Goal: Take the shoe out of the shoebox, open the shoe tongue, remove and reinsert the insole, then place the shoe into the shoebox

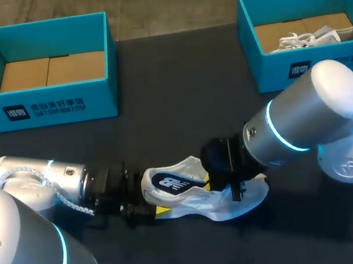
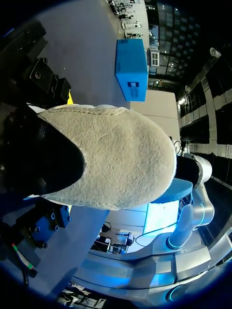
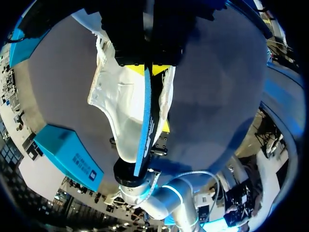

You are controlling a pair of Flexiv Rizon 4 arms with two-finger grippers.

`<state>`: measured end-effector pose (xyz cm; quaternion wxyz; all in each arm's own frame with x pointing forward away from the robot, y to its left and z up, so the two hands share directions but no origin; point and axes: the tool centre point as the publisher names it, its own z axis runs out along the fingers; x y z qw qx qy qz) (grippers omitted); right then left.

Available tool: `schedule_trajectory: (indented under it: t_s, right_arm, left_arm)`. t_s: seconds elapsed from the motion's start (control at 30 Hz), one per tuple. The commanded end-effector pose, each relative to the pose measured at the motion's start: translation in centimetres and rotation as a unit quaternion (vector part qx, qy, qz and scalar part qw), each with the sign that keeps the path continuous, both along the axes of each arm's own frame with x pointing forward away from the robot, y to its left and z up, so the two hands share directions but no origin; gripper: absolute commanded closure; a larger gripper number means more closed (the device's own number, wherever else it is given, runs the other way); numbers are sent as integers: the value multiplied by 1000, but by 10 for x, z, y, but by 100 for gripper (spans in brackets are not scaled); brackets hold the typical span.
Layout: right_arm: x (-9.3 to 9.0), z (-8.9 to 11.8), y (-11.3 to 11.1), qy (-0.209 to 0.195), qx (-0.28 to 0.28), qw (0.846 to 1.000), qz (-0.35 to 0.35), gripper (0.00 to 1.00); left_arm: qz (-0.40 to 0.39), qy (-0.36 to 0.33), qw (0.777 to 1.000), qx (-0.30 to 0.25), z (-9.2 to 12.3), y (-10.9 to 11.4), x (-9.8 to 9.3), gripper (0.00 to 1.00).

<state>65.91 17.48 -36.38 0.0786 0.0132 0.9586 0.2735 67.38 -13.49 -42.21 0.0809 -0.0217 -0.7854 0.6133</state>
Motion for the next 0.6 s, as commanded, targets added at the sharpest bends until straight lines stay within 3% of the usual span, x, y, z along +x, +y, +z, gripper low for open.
schedule_trajectory:
  t_s: [0.03, 0.13, 0.23, 0.6]
  right_arm:
    - [3, 4, 12, 4, -26, 1000, 1, 80]
    - [2, 7, 15, 5, -38, 999, -2, 65]
    - [0, 9, 17, 6, -47, 999, -6, 61]
    - [-5, 22, 20, 34, -80, 996, -29, 63]
  left_arm:
    - [0, 0, 1000, 2, -2, 0, 2, 100]
    - [0, 0, 1000, 2, -2, 0, 2, 100]
    - [0, 0, 1000, 2, -2, 0, 2, 100]
    - [0, 0, 1000, 2, -2, 0, 2, 100]
